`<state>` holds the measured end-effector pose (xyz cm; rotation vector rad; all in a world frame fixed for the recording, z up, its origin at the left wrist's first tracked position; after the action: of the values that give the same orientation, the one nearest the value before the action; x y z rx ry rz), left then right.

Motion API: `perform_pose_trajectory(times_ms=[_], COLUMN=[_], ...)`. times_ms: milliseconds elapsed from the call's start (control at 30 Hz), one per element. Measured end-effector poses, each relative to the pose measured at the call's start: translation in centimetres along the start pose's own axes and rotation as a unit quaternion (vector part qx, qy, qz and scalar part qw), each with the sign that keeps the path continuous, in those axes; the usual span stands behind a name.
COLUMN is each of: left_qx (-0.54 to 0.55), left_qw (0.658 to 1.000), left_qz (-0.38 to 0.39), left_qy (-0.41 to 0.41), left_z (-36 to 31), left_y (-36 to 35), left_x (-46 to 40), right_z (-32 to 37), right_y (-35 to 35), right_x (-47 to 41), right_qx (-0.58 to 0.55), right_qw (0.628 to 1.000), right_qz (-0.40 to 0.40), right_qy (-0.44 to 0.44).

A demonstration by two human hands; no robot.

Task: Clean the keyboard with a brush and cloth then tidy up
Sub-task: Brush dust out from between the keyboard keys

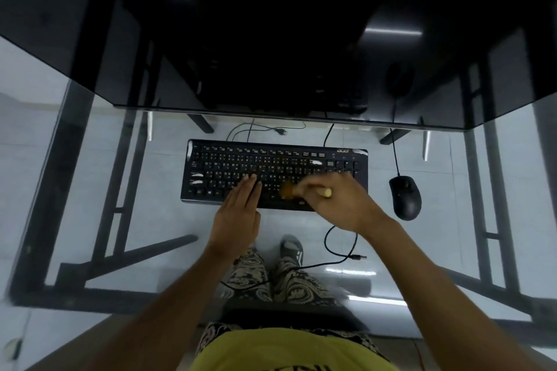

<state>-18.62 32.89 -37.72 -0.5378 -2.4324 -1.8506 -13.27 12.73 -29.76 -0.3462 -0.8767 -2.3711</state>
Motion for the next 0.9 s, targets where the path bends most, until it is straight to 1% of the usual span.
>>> perform_pose_trajectory(times_ms=[33, 67, 100, 133, 167, 200, 233, 300, 333, 367, 400, 433, 467, 500, 567, 633, 667, 733, 833, 867, 900], left_qx=[0.001, 0.001, -0.001, -0.005, -0.009, -0.01, -0.009, -0.006, -0.005, -0.003, -0.002, -0.002, -0.006, -0.011, -0.02, -0.029, -0.033, -0.036, -0.034, -0.033, -0.034], left_qw=[1.0, 1.0, 1.0, 1.0, 1.0, 1.0, 1.0, 1.0, 1.0, 1.0, 1.0, 1.0, 1.0, 1.0, 0.999, 0.999, 0.999, 0.999, 0.999, 0.999, 0.999], left_qz=[-0.003, -0.004, 0.001, 0.006, 0.009, 0.009, 0.01, 0.014, 0.012, 0.013, 0.014, 0.016, 0.018, 0.02, 0.027, 0.031, 0.029, 0.025, 0.021, 0.018, 0.016], left_qy=[0.0, -0.004, -0.009, -0.015, -0.019, -0.021, -0.022, -0.015, -0.01, -0.005, 0.0, 0.002, 0.001, -0.001, -0.006, -0.008, -0.007, -0.009, -0.015, -0.018, -0.021], left_z=[-0.2, -0.5, -0.8, -1.1, -1.4, -1.6, -1.8, -2.3, -2.5, -2.6, -2.8, -3.1, -3.3, -3.4, -3.7, -3.8, -3.9, -4.0, -4.2, -4.3, -4.4], left_y=[0.0, -0.1, -0.2, -0.2, -0.2, -0.2, -0.3, -0.3, -0.4, -0.4, -0.4, -0.4, -0.5, -0.6, -0.7, -0.8, -0.7, -0.7, -0.6, -0.6, -0.6], left_x=[0.0, 0.0, 0.1, 0.1, 0.1, -0.1, -0.3, -0.5, -0.6, -0.8, -0.9, -0.8, -0.8, -0.7, -0.4, 0.0, 0.2, 0.2, 0.1, 0.0, -0.1], right_z=[-0.1, -0.3, -0.8, -1.4, -2.0, -2.5, -2.7, -2.5, -2.5, -2.7, -3.1, -3.7, -4.2, -4.7, -4.2, -3.5, -3.8, -5.0, -7.4, -7.4, -7.1], right_y=[-0.2, -0.5, -0.9, -1.1, -1.3, -1.3, -1.2, -1.1, -1.3, -1.4, -1.3, -0.9, -0.5, -0.2, -0.4, -1.5, -1.8, -0.9, 2.0, 2.5, 2.5], right_x=[0.3, 0.5, 0.5, 0.7, 0.9, 1.2, 1.5, 2.0, 2.3, 2.4, 2.7, 3.1, 3.6, 4.0, 4.8, 5.1, 5.2, 5.5, 7.2, 7.6, 7.7], right_qx=[0.033, 0.068, 0.091, 0.083, 0.05, 0.014, -0.011, -0.002, 0.007, 0.024, 0.052, 0.082, 0.101, 0.102, 0.053, -0.005, -0.009, 0.027, 0.077, 0.076, 0.062], right_qw=[0.998, 0.994, 0.994, 0.996, 0.992, 0.99, 0.992, 1.0, 0.999, 0.999, 0.998, 0.996, 0.993, 0.993, 0.997, 0.999, 0.999, 0.997, 0.976, 0.971, 0.972], right_qz=[-0.051, -0.066, -0.03, 0.04, 0.107, 0.129, 0.109, 0.02, 0.003, 0.009, 0.024, 0.039, 0.031, 0.007, -0.048, -0.045, -0.041, -0.065, -0.154, -0.181, -0.19], right_qy=[0.035, 0.057, 0.05, 0.014, -0.034, -0.059, -0.058, 0.004, 0.031, 0.04, 0.02, -0.022, -0.052, -0.066, -0.033, 0.021, 0.023, -0.026, -0.131, -0.137, -0.124])
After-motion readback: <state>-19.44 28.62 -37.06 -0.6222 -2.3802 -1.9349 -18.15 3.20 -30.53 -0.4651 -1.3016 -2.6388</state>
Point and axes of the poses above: each hand's wrist, its own x-axis away from the middle knuckle, its own y-axis out of the back of the hand, z = x × y, the point moved 3 cm from there along -x, towards the middle knuckle, and after that the axes turned 4 degrees about z, right-handed, at the moved point
